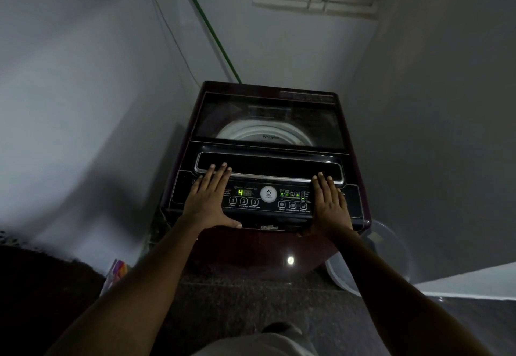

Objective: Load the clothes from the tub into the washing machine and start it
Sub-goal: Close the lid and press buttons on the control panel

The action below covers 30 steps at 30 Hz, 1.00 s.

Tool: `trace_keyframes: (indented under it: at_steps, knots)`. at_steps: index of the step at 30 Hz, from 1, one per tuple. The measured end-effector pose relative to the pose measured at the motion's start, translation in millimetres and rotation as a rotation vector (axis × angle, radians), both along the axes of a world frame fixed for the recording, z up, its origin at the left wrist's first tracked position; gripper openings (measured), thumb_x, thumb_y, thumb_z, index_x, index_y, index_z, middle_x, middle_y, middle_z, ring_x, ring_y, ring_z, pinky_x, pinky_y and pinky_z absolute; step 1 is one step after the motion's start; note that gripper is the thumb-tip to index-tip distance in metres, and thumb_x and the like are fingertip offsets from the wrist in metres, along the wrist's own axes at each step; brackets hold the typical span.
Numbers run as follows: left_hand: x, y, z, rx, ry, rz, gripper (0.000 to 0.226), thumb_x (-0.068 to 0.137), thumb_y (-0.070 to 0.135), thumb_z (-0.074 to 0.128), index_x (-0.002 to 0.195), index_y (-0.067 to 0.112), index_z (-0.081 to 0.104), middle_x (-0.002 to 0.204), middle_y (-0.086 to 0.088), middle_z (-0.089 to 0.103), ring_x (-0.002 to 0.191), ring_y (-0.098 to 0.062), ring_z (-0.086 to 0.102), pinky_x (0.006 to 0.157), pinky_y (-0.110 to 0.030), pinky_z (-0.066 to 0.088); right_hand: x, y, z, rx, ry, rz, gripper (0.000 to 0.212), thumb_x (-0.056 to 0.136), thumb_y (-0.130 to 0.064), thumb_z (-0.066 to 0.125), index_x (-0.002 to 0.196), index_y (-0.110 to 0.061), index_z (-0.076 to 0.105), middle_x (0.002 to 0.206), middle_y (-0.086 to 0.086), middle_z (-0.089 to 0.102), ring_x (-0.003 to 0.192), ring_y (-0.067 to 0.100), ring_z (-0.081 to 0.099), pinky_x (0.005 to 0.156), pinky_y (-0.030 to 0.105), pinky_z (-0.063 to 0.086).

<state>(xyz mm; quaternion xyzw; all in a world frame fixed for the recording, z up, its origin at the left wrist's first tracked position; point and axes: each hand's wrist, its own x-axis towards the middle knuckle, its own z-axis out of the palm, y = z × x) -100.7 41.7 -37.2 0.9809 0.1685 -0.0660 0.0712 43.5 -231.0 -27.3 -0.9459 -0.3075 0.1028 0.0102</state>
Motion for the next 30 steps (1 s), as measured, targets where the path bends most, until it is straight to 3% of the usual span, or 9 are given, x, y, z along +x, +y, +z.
trace_keyframes:
  at_steps: [19, 30]
  knots:
    - [-0.3, -1.2, 1.5, 0.013, 0.000, 0.004, 0.153, 0.044, 0.092, 0.060, 0.147, 0.023, -0.030, 0.154, 0.005, -0.038, 0.144, -0.019, -0.031, 0.114, -0.042, -0.011, -0.7, -2.1, -3.1, 0.019, -0.024, 0.000, 0.146, 0.052, -0.069, 0.076, 0.148, -0.016, -0.020, 0.153, -0.001, -0.030, 0.143, 0.020, -0.026, 0.120, 0.045, -0.002]
    - [0.5, -2.2, 2.7, 0.014, 0.002, 0.006, 0.153, 0.045, 0.091, 0.062, 0.149, 0.021, -0.027, 0.155, 0.004, -0.036, 0.144, -0.020, -0.030, 0.115, -0.041, -0.011, 1.4, -2.7, -4.4, 0.024, -0.016, 0.007, 0.149, 0.049, -0.073, 0.074, 0.149, -0.015, -0.020, 0.155, 0.001, -0.027, 0.143, 0.021, -0.026, 0.119, 0.044, -0.004]
